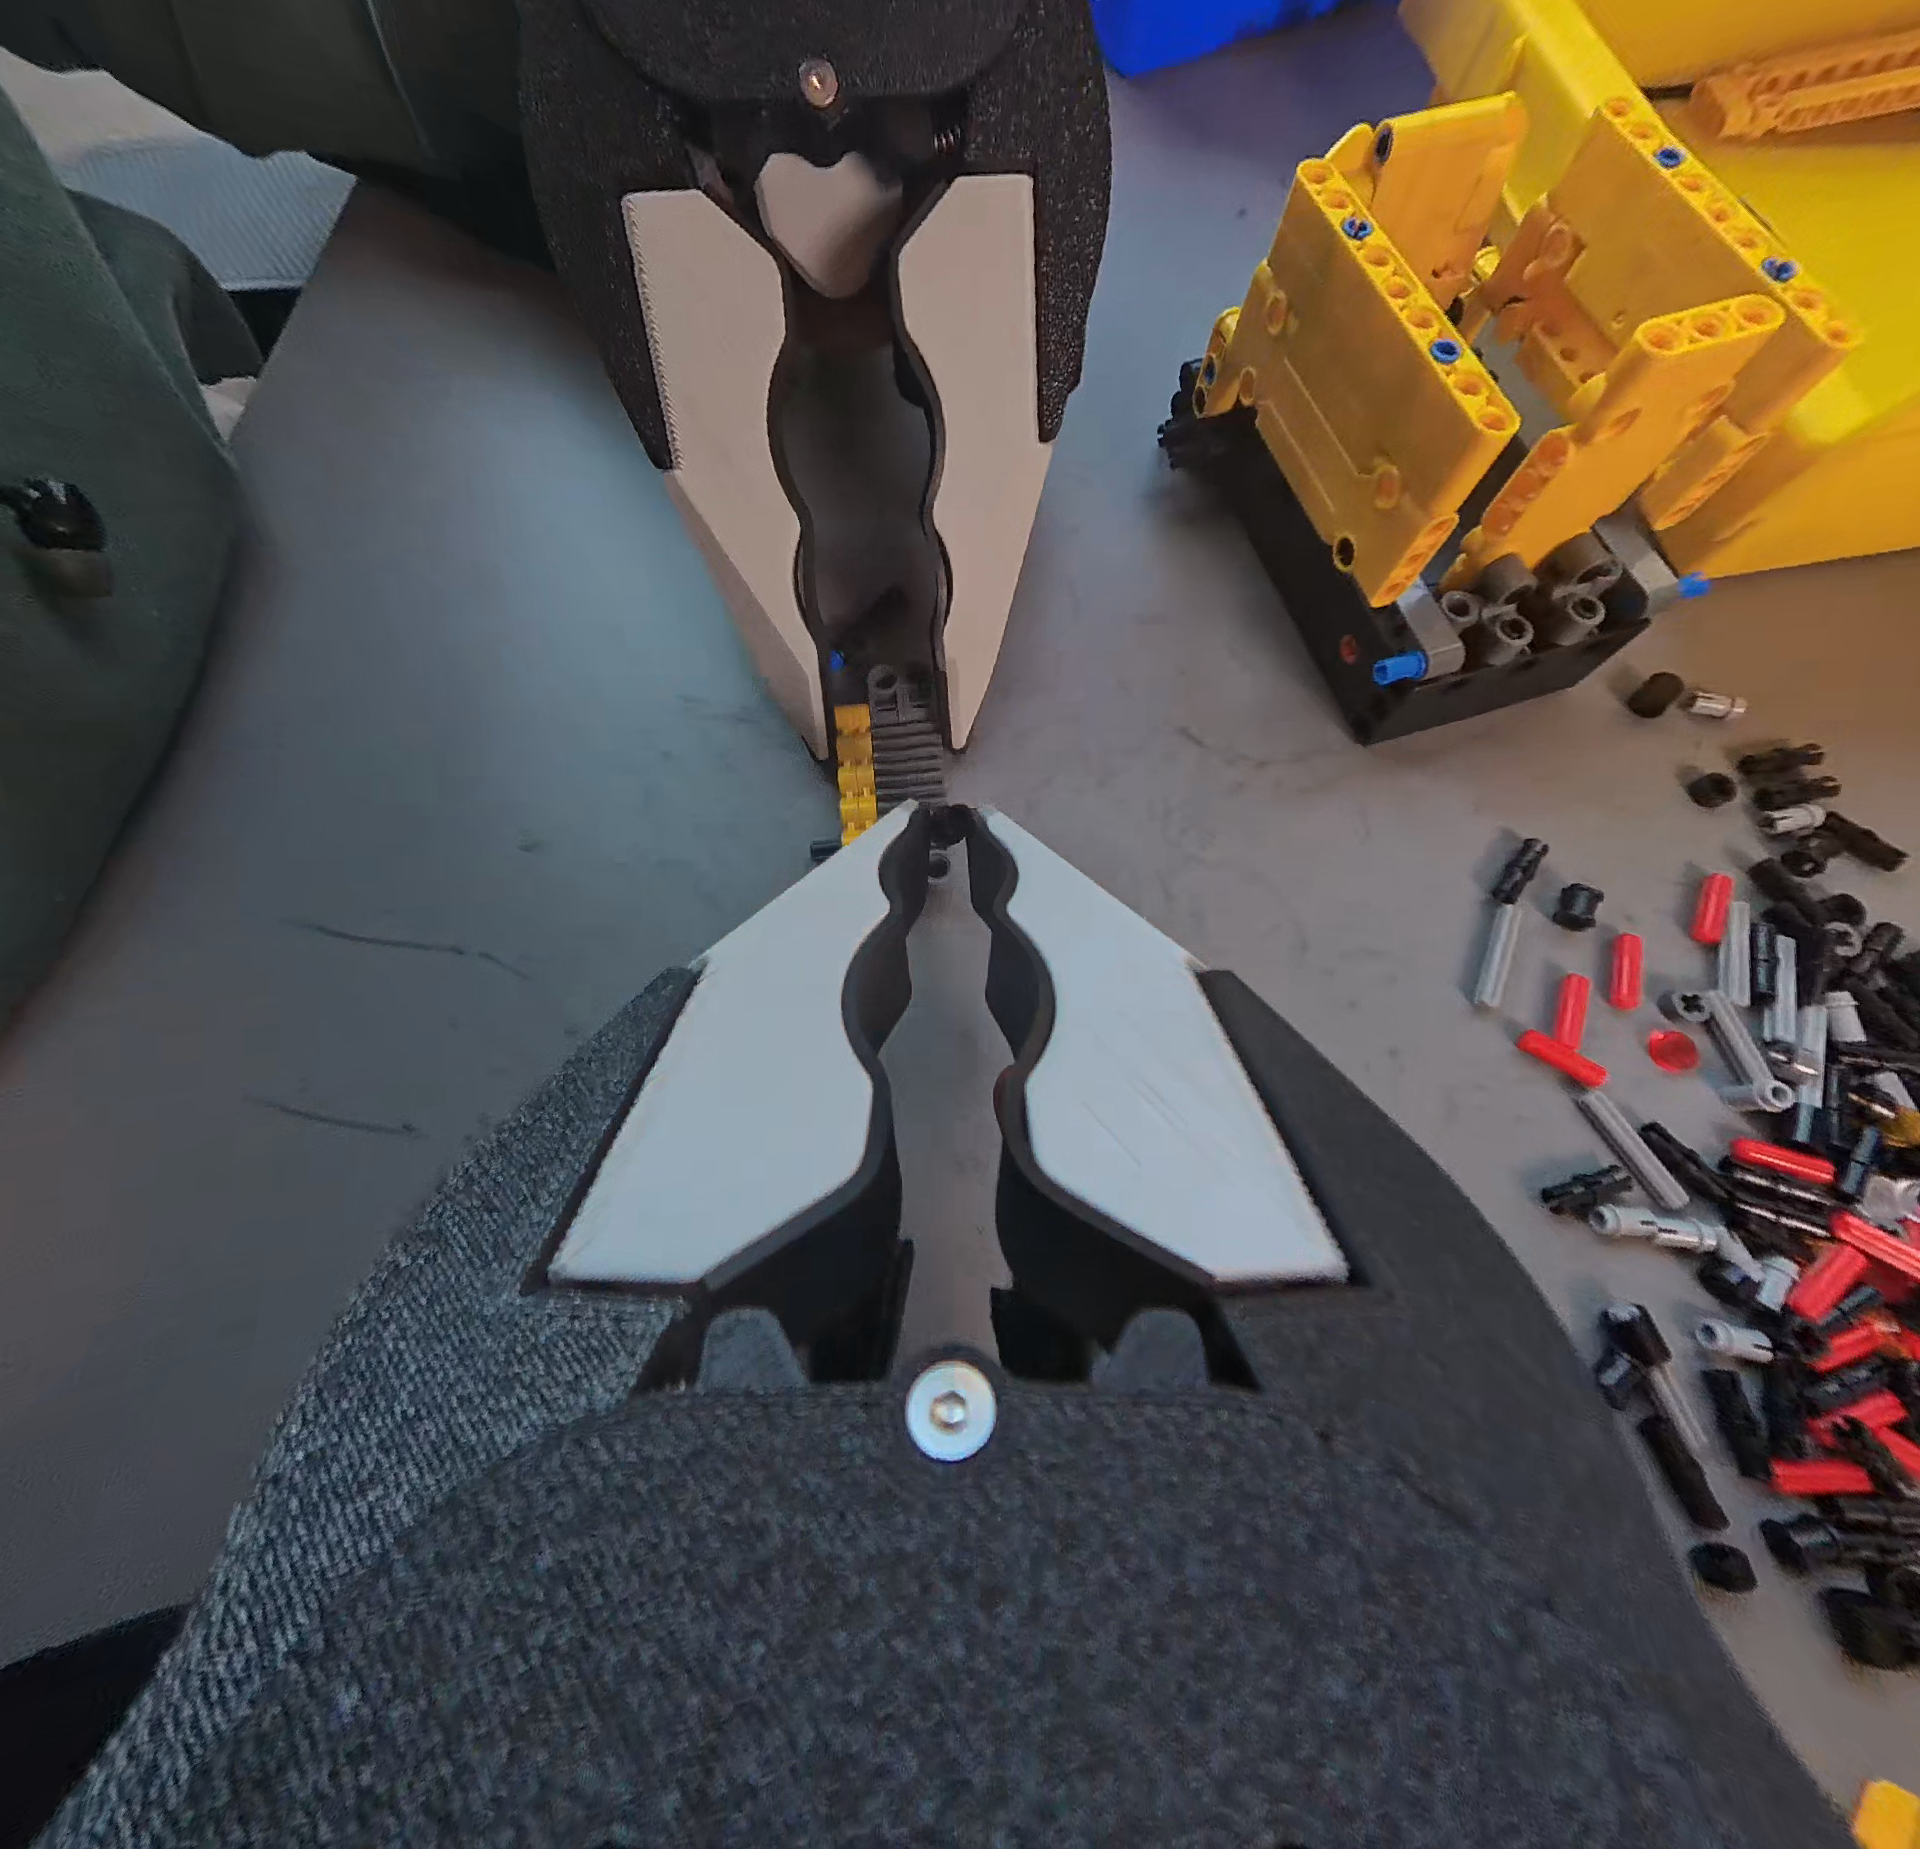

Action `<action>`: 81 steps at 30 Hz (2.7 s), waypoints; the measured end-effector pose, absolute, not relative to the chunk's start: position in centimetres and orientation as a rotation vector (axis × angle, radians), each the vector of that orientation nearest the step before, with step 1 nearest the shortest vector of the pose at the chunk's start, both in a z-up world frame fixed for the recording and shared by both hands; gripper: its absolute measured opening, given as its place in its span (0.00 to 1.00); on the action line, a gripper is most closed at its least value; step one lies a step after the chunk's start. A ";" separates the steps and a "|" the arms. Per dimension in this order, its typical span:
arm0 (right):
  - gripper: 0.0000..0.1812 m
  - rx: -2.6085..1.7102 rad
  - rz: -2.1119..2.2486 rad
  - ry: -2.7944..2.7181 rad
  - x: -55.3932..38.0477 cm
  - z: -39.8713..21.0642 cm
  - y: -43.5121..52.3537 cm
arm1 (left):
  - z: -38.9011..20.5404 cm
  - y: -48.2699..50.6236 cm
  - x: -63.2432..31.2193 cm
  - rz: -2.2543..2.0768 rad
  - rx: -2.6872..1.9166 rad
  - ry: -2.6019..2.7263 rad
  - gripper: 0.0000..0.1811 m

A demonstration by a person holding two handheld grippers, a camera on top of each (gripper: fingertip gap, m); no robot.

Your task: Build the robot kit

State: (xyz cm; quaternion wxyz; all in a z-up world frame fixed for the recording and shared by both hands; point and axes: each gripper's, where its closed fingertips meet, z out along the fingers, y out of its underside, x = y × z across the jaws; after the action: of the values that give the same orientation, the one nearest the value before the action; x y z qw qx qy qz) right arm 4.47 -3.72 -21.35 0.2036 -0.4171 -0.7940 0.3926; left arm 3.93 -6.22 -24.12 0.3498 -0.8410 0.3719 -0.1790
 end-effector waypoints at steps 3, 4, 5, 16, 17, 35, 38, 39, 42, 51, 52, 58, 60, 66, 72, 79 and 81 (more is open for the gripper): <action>0.03 -1.163 1.101 -2.235 4.7 -21.6 -4.0 | -24.1 -6.2 3.9 -0.478 -2.181 0.959 0.13; 0.03 -1.165 1.102 -2.237 4.7 -21.7 -4.1 | -24.1 -6.2 3.9 -0.476 -2.180 0.960 0.13; 0.03 -1.165 1.084 -2.246 4.7 -21.9 -4.1 | -24.1 -6.2 3.9 -0.472 -2.178 0.963 0.13; 0.03 -1.168 0.989 -2.263 5.4 -22.1 -3.9 | -24.1 -6.2 3.9 -0.470 -2.178 0.961 0.13; 0.03 -1.166 0.975 -2.267 5.5 -22.1 -3.9 | -24.1 -6.2 3.9 -0.470 -2.178 0.961 0.13; 0.03 -1.138 0.857 -2.260 5.1 -22.1 -3.7 | -24.1 -6.2 3.9 -0.469 -2.178 0.961 0.13; 0.03 -1.148 0.864 -2.238 4.9 -22.0 -3.4 | -24.1 -6.2 3.9 -0.469 -2.178 0.961 0.13; 0.03 -1.152 0.868 -2.234 4.9 -22.0 -3.3 | -24.1 -6.2 3.9 -0.470 -2.178 0.960 0.13; 0.03 -1.156 0.850 -2.226 4.8 -22.1 -3.1 | -24.1 -6.2 3.9 -0.472 -2.178 0.960 0.13; 0.03 -1.174 0.950 -2.163 4.6 -21.2 -3.1 | -24.1 -6.2 3.9 -0.474 -2.179 0.958 0.13; 0.03 -1.174 0.959 -2.170 4.7 -21.4 -3.2 | -24.1 -6.2 3.9 -0.476 -2.180 0.957 0.13; 0.03 -1.172 0.982 -2.194 4.6 -22.0 -3.9 | -24.1 -6.2 3.9 -0.487 -2.184 0.951 0.13; 0.03 -1.172 0.979 -2.192 4.5 -22.1 -3.8 | -24.1 -6.2 3.9 -0.488 -2.184 0.951 0.13; 0.03 -1.155 0.943 -2.213 4.6 -22.2 -3.7 | -24.1 -6.2 3.9 -0.496 -2.188 0.942 0.13; 0.03 -1.123 0.902 -2.227 4.6 -22.2 -3.8 | -24.1 -6.2 3.9 -0.505 -2.194 0.931 0.13; 0.03 -1.210 0.884 -2.158 4.7 -22.3 -3.7 | -24.1 -6.2 3.9 -0.518 -2.235 0.858 0.13; 0.03 -1.229 0.850 -2.137 4.6 -22.3 -3.8 | -24.1 -6.2 3.9 -0.514 -2.242 0.853 0.13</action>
State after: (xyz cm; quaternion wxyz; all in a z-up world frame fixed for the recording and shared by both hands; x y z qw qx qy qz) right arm 4.59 -3.75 -22.29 0.2637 -0.4547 -0.7904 0.3145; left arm 3.91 -6.21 -24.09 0.3374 -0.8603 0.3271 -0.1974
